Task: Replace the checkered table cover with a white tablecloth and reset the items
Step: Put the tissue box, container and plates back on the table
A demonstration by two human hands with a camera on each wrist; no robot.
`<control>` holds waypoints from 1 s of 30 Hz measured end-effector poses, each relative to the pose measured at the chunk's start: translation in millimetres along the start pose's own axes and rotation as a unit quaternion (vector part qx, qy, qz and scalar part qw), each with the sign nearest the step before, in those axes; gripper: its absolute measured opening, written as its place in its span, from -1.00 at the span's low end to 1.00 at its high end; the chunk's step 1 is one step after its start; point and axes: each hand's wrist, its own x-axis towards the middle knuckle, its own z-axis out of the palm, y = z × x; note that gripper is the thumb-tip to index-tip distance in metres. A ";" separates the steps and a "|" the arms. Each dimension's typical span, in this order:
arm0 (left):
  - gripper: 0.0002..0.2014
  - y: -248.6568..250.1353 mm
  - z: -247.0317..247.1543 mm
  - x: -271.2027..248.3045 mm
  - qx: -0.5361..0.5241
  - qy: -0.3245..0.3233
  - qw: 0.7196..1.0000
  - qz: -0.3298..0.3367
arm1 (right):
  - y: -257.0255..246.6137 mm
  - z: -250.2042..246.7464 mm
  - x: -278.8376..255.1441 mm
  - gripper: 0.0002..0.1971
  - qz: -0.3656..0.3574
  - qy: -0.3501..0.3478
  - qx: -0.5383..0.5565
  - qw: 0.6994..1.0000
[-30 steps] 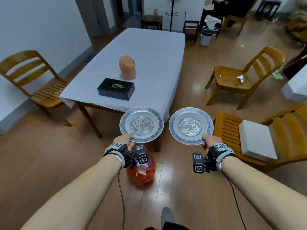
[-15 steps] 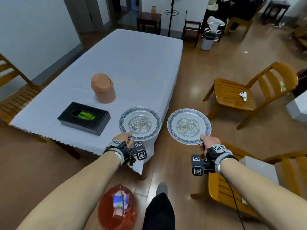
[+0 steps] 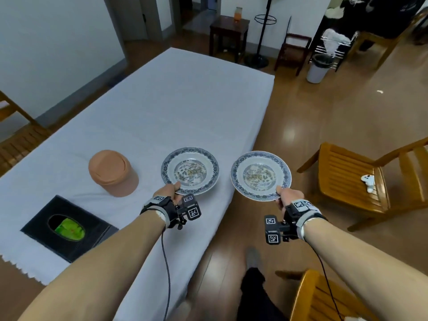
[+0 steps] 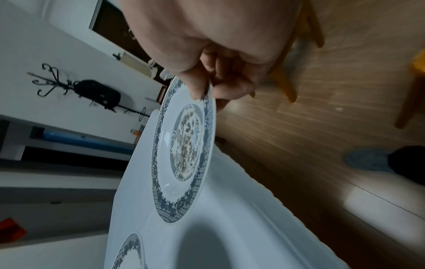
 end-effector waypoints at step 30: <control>-0.84 151.3 83.0 221.0 -0.390 0.209 0.895 -0.055 | -295.8 395.8 209.6 -0.70 -0.126 -0.293 -0.356 0.878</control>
